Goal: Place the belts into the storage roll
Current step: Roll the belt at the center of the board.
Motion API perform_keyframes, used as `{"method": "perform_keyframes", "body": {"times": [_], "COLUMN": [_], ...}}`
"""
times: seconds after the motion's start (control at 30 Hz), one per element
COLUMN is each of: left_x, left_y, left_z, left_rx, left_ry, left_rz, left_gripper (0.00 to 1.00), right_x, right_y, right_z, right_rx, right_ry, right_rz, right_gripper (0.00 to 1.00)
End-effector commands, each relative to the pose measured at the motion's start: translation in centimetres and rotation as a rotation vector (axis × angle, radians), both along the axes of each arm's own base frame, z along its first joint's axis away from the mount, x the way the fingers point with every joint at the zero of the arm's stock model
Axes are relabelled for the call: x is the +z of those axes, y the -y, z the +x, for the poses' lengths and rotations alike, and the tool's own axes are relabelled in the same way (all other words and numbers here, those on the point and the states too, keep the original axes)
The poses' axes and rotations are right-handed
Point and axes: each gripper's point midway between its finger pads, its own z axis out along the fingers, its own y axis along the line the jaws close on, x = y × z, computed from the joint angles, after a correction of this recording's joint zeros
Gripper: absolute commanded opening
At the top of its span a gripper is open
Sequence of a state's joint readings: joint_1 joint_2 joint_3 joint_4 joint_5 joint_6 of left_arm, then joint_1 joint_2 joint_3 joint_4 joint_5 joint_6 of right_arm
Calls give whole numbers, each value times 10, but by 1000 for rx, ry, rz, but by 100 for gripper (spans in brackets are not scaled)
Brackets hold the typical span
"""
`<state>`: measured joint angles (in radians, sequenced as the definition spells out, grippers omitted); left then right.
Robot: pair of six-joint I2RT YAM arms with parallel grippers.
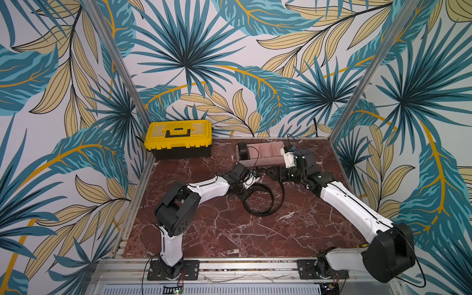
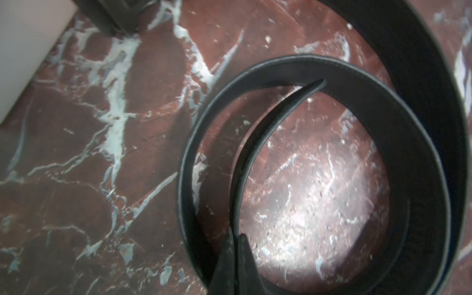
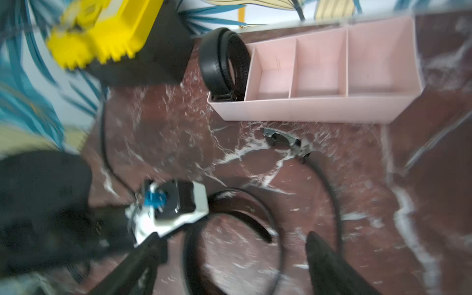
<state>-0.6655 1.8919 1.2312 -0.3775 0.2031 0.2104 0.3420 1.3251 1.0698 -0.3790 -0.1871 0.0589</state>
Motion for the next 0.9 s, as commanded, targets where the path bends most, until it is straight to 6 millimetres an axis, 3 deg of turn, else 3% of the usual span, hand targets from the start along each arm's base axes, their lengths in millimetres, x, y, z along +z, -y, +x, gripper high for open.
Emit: {"method": "perform_keyframes", "body": {"times": [0.0,0.13,0.2,0.3,0.37,0.6,0.73,0.87], "left_x": [-7,-4,-3,-1,-1,0,-1,0], "left_y": [-1,5,5,6,7,10,7,8], "left_z": [-12,-11,-11,-12,-11,-17,-18,-21], "left_rx": [-134,-205,-231,-262,-265,-256,-238,-232], "left_ry": [-29,1,9,18,13,-19,-29,-38], "left_rz": [23,17,27,24,13,-22,-23,-43], "left_gripper": [0,0,0,0,0,0,0,0], "right_x": [-62,-90,-94,-80,-74,-82,-102,-120], "right_y": [29,53,46,16,0,-39,-47,-47], "right_z": [-39,-58,-79,-90,-85,-61,-58,-51], "right_rx": [455,653,841,1007,1019,922,899,868], "right_ry": [-26,-66,-29,135,154,134,61,3], "right_rz": [-532,-739,-742,-638,-569,-382,-365,-404], "right_gripper": [100,99,97,97,93,77,68,49]}}
